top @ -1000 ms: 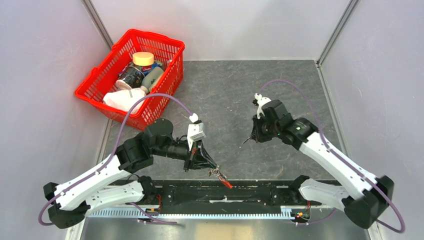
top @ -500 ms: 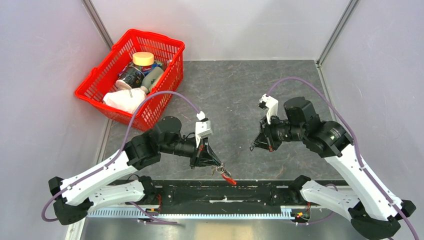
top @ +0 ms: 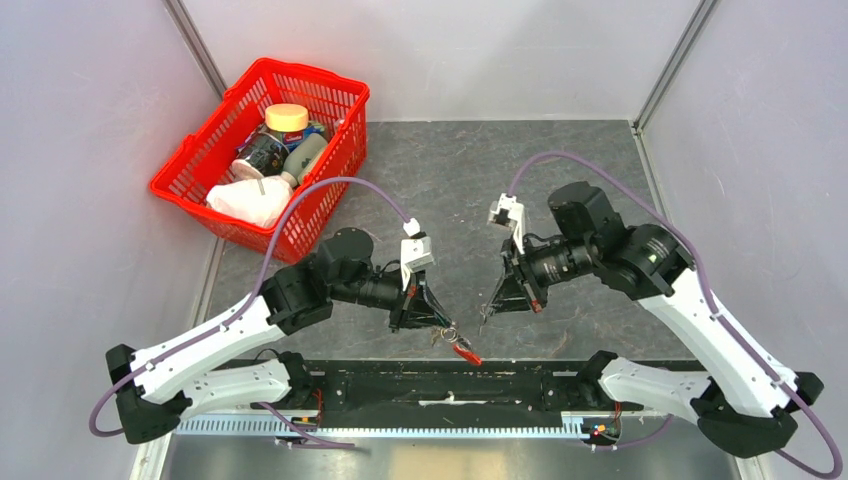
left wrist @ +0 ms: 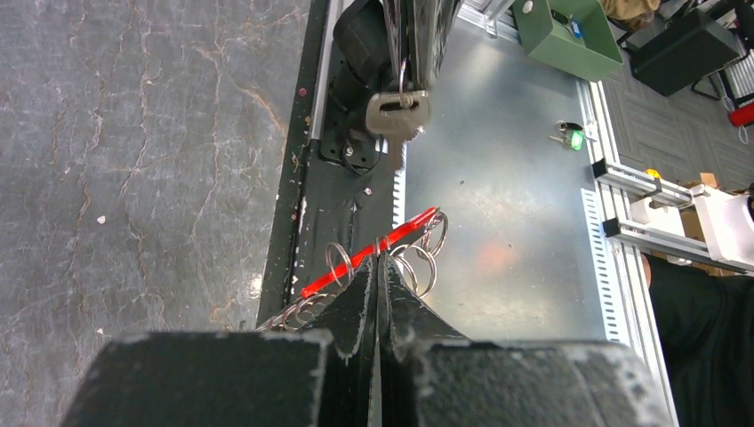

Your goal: Put the keys on the keyring

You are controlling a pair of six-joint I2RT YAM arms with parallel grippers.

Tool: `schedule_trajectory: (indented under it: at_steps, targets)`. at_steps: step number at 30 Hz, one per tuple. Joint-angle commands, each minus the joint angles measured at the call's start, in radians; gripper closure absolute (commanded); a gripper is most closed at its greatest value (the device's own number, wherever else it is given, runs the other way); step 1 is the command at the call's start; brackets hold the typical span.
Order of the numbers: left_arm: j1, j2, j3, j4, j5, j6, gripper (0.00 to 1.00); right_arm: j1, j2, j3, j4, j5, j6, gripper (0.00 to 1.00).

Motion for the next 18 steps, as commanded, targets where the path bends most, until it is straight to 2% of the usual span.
schedule_trajectory:
  at_steps: [1, 18]
  targets:
    - [-0.004, 0.002, 0.048, 0.077, 0.056, 0.018, 0.98, 0.051, 0.035, 0.051, 0.030, -0.049, -0.020, 1.00]
    - [-0.005, -0.011, 0.034, 0.098, 0.048, 0.005, 0.98, 0.187, 0.098, 0.010, 0.098, -0.012, -0.007, 1.00]
